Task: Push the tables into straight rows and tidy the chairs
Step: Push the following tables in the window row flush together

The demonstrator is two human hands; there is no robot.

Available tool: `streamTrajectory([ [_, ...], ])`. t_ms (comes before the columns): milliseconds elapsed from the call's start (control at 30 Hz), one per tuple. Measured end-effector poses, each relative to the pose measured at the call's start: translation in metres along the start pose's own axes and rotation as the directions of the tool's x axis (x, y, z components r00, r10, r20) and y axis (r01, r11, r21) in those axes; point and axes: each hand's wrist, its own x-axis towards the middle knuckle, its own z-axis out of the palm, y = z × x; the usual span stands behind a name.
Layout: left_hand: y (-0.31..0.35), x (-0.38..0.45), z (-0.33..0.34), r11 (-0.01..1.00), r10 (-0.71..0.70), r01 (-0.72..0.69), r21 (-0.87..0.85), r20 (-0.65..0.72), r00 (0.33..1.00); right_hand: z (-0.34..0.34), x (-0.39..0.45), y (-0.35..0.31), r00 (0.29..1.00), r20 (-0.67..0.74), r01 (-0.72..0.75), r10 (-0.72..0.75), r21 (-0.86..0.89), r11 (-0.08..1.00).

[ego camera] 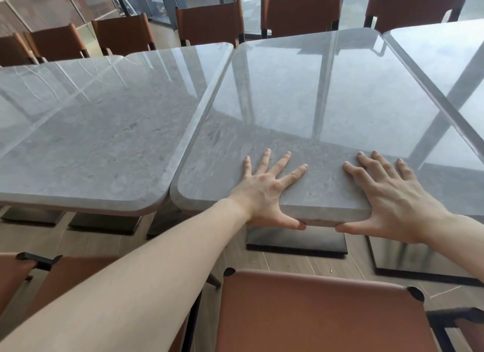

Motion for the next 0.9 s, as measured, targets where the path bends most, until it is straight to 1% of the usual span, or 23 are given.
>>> streamTrajectory([
  [367, -0.002, 0.005, 0.002, 1.0, -0.002, 0.002, 0.005, -0.021, 1.0, -0.001, 0.001, -0.002, 1.0, -0.024, 0.007, -0.007, 0.021, 1.0],
  [567, -0.004, 0.005, 0.005, 1.0, -0.001, 0.001, 0.008, -0.043, 0.999, 0.002, -0.001, -0.003, 0.998, -0.052, 0.017, -0.018, -0.02, 1.0],
  [733, -0.002, 0.002, 0.006, 0.999, -0.023, 0.024, 0.022, -0.047, 0.999, 0.011, -0.009, -0.006, 0.973, -0.208, 0.1, -0.105, -0.035, 0.994],
  [800, -0.001, -0.001, 0.007, 0.999, -0.028, 0.031, 0.031, -0.083, 0.996, 0.013, -0.01, -0.007, 0.972, -0.212, 0.091, -0.098, -0.041, 0.995],
  [900, 0.003, -0.007, 0.013, 0.988, -0.021, 0.053, 0.142, -0.222, 0.975, 0.019, -0.011, -0.011, 0.983, -0.171, 0.047, -0.063, -0.095, 0.994],
])
